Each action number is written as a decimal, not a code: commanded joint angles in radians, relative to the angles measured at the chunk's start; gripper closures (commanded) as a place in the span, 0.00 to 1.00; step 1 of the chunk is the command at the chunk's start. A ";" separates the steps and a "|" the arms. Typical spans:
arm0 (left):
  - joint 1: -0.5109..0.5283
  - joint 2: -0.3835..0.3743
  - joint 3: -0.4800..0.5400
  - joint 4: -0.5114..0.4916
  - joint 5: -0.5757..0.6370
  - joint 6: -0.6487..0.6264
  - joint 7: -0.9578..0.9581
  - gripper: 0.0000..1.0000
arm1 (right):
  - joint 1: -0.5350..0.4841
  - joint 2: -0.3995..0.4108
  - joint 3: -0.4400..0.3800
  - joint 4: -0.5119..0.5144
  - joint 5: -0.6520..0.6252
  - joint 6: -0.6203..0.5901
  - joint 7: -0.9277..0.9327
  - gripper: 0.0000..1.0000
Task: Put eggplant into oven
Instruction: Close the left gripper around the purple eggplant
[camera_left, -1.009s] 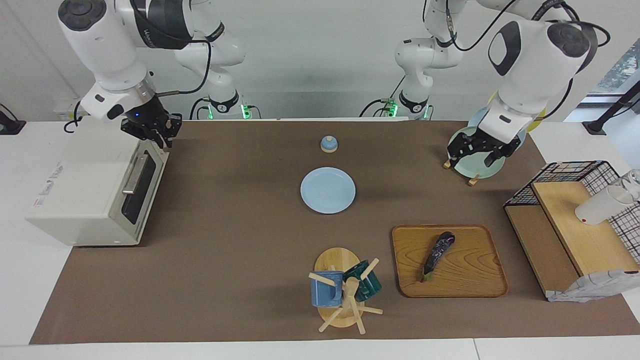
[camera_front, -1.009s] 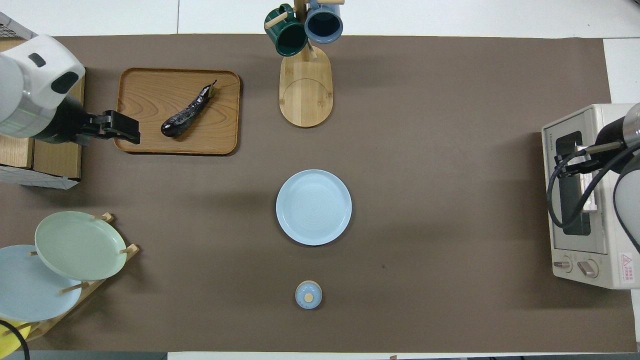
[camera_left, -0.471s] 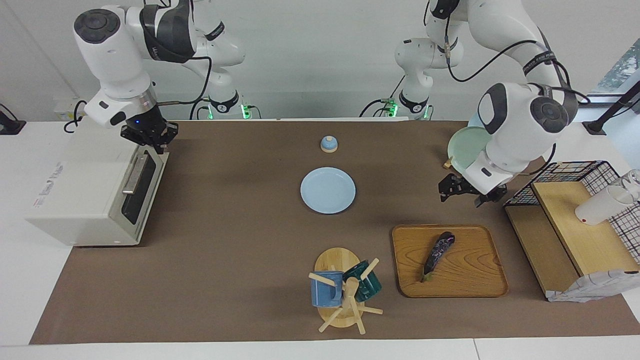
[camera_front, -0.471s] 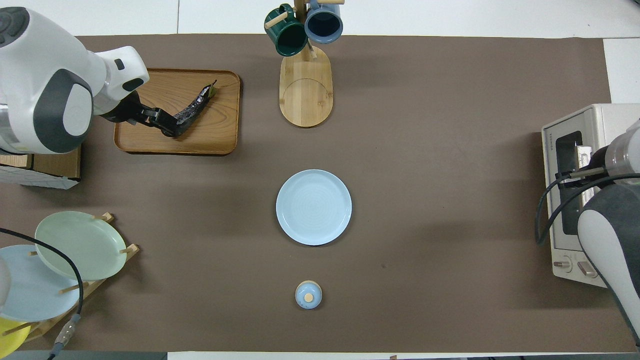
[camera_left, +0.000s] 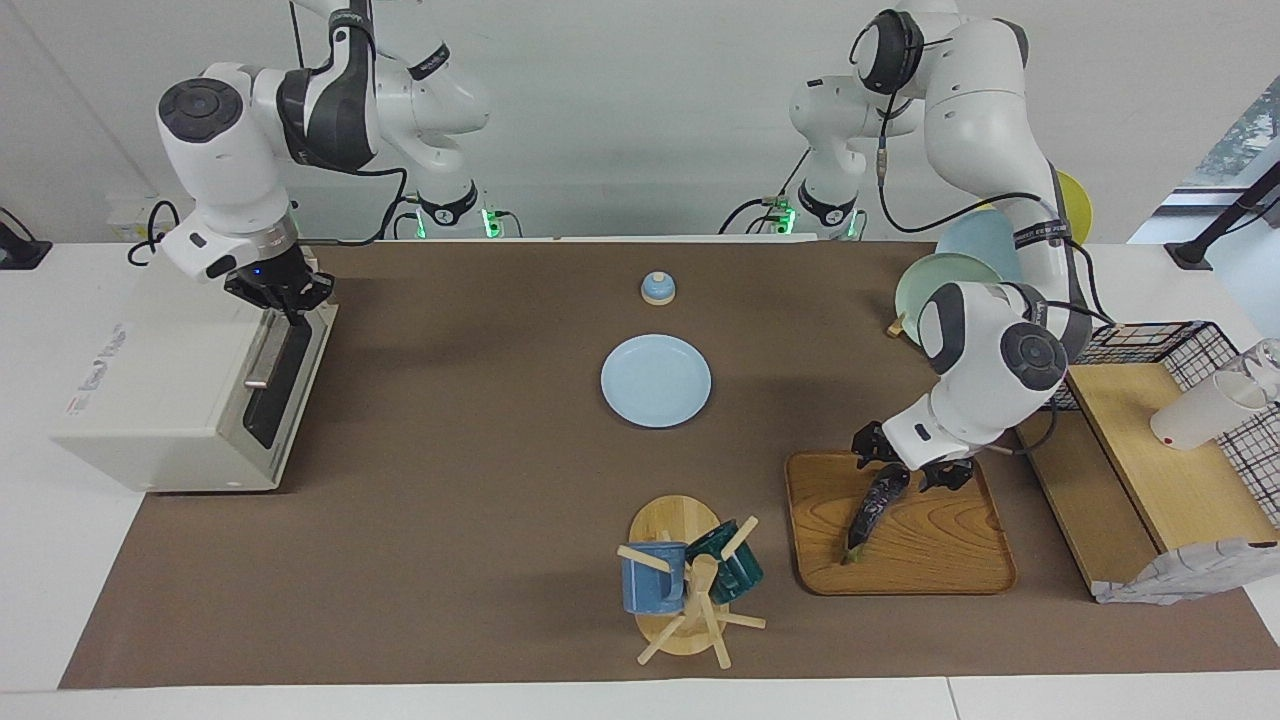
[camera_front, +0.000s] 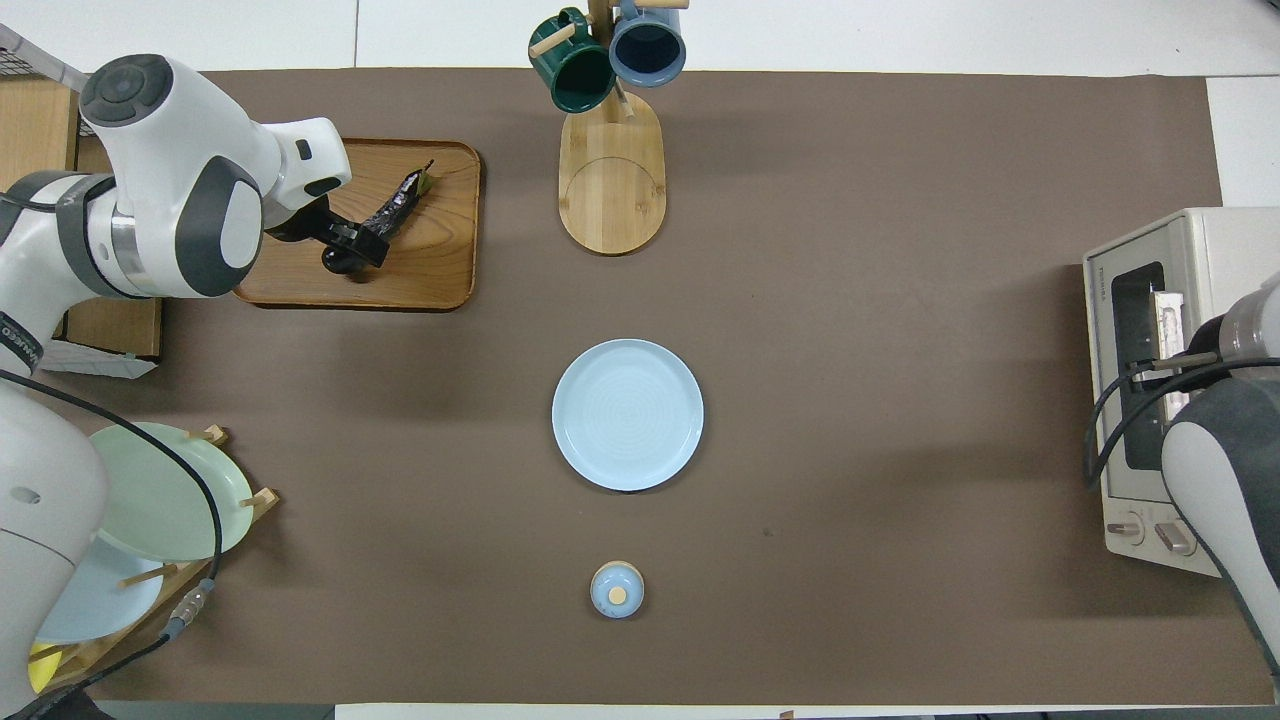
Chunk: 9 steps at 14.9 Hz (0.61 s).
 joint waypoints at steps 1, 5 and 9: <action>-0.011 0.015 0.001 -0.003 0.050 0.057 0.014 0.00 | -0.008 -0.024 0.006 -0.035 -0.031 0.041 0.001 1.00; -0.024 0.015 0.001 -0.033 0.070 0.092 0.016 0.01 | -0.006 -0.022 0.006 -0.036 -0.034 0.055 0.004 1.00; -0.024 0.014 0.003 -0.044 0.078 0.098 0.016 0.09 | -0.049 0.010 0.006 -0.039 -0.035 0.098 0.001 1.00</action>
